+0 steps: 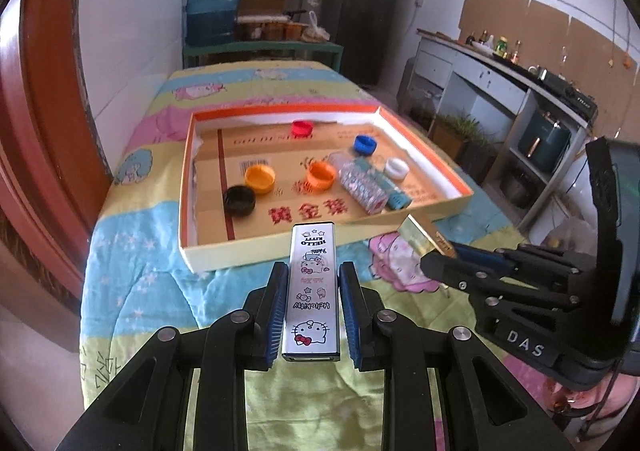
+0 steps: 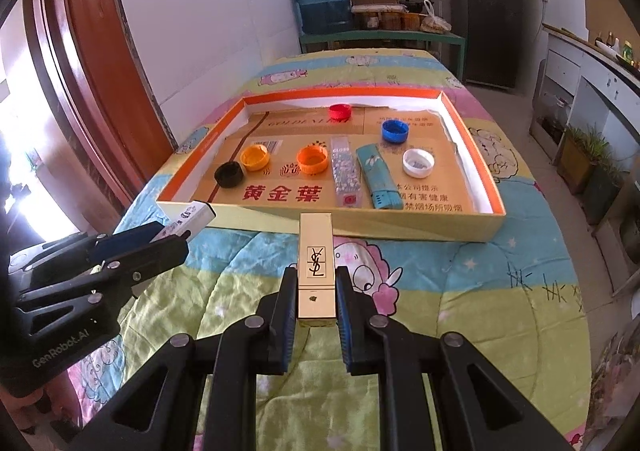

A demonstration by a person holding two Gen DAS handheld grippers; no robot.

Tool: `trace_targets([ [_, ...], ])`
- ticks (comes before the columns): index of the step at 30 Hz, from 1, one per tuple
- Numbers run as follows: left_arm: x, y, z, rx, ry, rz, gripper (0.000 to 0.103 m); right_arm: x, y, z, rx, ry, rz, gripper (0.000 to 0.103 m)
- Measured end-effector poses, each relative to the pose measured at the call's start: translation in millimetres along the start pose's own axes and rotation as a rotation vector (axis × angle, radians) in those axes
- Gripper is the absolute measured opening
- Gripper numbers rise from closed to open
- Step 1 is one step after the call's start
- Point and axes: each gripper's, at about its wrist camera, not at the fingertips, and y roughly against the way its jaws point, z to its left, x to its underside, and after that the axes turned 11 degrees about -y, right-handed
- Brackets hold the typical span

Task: Organize rigid objects
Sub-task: 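Carry the white box with the left tool while the right tool carries the gold box into the lid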

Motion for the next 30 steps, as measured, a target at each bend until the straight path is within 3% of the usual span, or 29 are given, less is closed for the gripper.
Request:
trace_targets([
  [14, -25, 17, -5, -0.027, 0.005, -0.059, 0.026, -10, 15, 0, -0.012, 0.015, -0.029, 0.018],
  [30, -48, 9, 0, -0.035, 0.013, -0.074, 0.026, -29, 16, -7, -0.022, 0.019, -0.039, 0.018],
])
